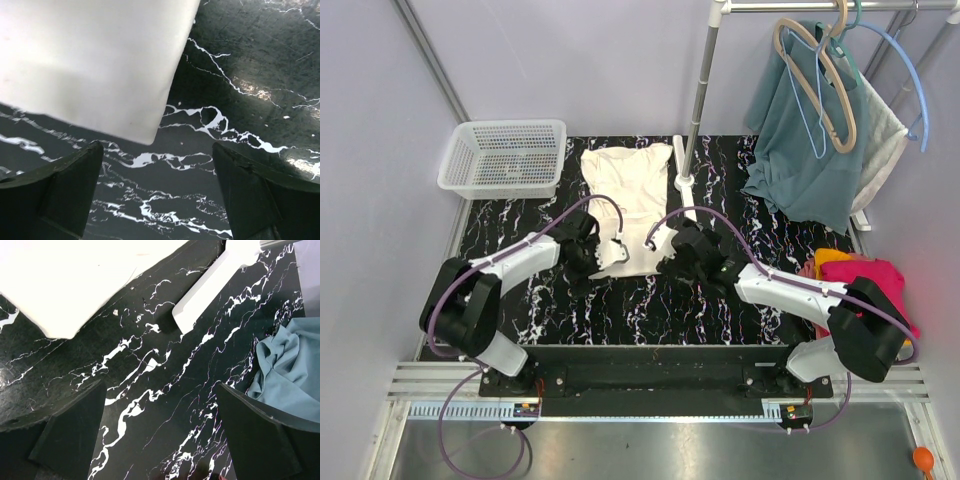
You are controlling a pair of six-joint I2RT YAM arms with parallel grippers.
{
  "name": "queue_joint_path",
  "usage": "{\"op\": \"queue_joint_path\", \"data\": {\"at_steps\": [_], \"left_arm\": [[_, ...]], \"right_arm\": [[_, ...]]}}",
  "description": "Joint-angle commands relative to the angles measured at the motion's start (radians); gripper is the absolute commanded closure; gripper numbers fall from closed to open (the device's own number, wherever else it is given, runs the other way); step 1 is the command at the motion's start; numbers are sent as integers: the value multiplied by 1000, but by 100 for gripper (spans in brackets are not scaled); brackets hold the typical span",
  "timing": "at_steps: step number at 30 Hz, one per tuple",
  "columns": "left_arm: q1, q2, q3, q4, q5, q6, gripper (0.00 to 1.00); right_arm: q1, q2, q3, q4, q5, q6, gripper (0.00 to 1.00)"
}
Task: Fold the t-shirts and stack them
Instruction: Fold the tshirt
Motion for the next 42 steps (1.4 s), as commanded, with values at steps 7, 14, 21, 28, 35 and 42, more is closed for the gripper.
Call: {"op": "queue_joint_path", "data": {"at_steps": [7,14,21,28,35,42], "left_arm": [[3,94,71,65,12,7,8],[5,135,91,81,5,2,16],[5,215,100,81,-1,10,44],[5,238,95,72,-15,10,79],[5,235,114,55,-10,4,100],[5,244,131,41,-5,-4,100]], "right_arm": [[2,-31,-12,-17,-22,29,1],[10,-13,-10,-20,-29,32,2],[16,5,5,-12,-36,9,3],[22,42,19,34,-48,-23,5],[74,148,40,112,-78,-44,7],[122,211,59,189,-77,-61,9]]}}
